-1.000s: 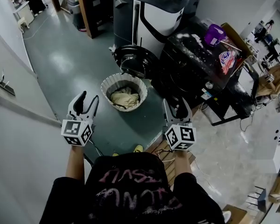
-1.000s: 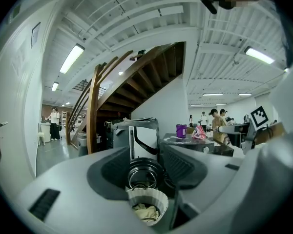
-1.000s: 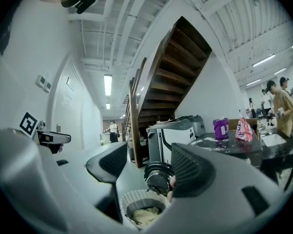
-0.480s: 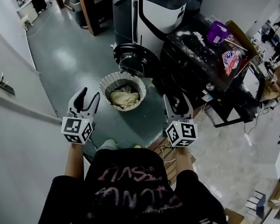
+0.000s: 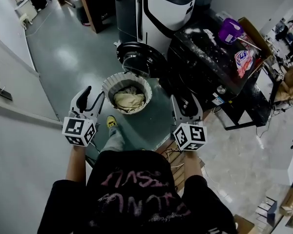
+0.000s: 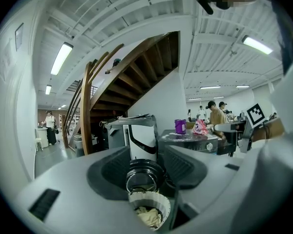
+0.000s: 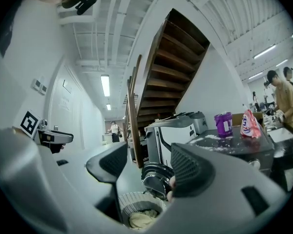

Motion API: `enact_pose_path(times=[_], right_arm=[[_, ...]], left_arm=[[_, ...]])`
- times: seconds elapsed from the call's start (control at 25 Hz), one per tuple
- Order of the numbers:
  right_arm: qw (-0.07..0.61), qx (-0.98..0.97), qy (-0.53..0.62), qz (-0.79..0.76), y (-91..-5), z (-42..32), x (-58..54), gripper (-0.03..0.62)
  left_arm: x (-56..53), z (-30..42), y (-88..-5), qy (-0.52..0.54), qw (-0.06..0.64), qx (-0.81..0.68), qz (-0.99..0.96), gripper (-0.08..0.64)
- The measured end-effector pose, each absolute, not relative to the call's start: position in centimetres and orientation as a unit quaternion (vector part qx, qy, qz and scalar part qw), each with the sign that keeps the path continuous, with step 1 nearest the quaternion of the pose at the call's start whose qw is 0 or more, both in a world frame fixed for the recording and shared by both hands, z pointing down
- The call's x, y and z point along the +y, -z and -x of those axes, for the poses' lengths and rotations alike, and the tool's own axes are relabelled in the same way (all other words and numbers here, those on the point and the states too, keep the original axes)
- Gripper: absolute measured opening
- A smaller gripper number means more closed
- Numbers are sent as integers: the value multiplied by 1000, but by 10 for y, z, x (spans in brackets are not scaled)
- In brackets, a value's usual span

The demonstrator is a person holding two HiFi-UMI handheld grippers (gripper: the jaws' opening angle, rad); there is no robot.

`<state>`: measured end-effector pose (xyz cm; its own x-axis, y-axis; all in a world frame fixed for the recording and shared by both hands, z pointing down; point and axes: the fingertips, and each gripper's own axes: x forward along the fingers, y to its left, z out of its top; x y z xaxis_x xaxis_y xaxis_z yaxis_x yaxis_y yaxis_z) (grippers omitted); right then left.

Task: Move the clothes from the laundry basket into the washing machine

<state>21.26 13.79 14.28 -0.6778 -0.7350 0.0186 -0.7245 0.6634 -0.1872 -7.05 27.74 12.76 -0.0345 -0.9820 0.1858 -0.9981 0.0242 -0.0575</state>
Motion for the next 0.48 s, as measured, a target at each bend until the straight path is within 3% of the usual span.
enact_pose_path(times=[0.48], right_arm=[[1, 901, 91, 424, -161, -146, 83, 276]], left_arm=[[206, 147, -160, -70, 81, -696, -710, 215]])
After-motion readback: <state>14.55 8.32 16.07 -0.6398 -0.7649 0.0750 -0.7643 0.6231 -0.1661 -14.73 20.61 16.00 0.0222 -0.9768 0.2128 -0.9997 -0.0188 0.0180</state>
